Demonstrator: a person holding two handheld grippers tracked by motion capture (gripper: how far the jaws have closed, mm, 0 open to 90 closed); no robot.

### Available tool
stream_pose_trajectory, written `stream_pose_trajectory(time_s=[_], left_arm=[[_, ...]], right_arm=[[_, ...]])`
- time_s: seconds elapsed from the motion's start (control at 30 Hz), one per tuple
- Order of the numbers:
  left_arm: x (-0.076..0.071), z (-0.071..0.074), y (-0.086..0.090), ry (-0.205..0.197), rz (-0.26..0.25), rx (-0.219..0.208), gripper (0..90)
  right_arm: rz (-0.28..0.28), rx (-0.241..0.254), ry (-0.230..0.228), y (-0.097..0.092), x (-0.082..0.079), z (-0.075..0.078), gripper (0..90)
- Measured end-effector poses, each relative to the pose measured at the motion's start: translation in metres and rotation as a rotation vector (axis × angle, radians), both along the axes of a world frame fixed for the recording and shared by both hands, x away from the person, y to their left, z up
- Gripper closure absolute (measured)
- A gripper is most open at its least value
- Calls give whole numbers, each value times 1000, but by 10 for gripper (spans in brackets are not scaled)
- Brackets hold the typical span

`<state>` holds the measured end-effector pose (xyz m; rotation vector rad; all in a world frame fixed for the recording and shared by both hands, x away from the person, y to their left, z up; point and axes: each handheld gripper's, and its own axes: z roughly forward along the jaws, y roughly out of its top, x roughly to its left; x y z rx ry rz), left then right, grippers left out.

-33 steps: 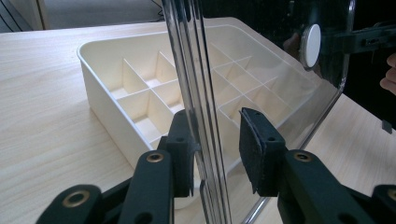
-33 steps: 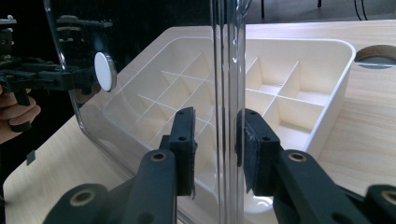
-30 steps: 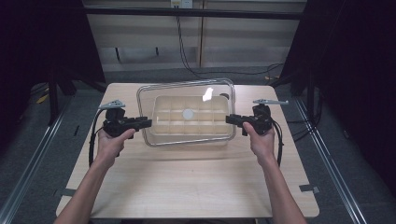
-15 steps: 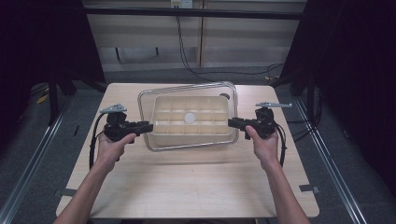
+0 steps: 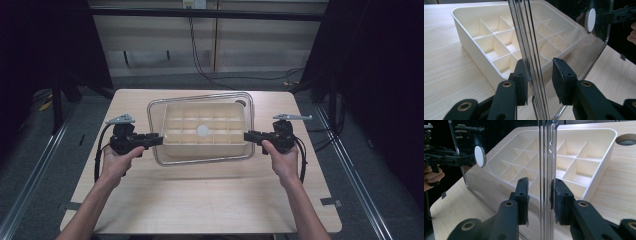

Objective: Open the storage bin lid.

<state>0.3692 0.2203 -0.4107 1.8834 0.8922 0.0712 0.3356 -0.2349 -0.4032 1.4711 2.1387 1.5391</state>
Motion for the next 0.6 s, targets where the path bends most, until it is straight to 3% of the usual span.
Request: stream_pose_trajectory(time_s=[0.43,0.6], left_arm=[[-11,-1,-3,5,-19,15,664],[-13,-4,-5,25,-26,21,663]], right_arm=[[-5,-11,7,-2,-16,0,691],[-3,-18,18,-3,-21,-3,691]])
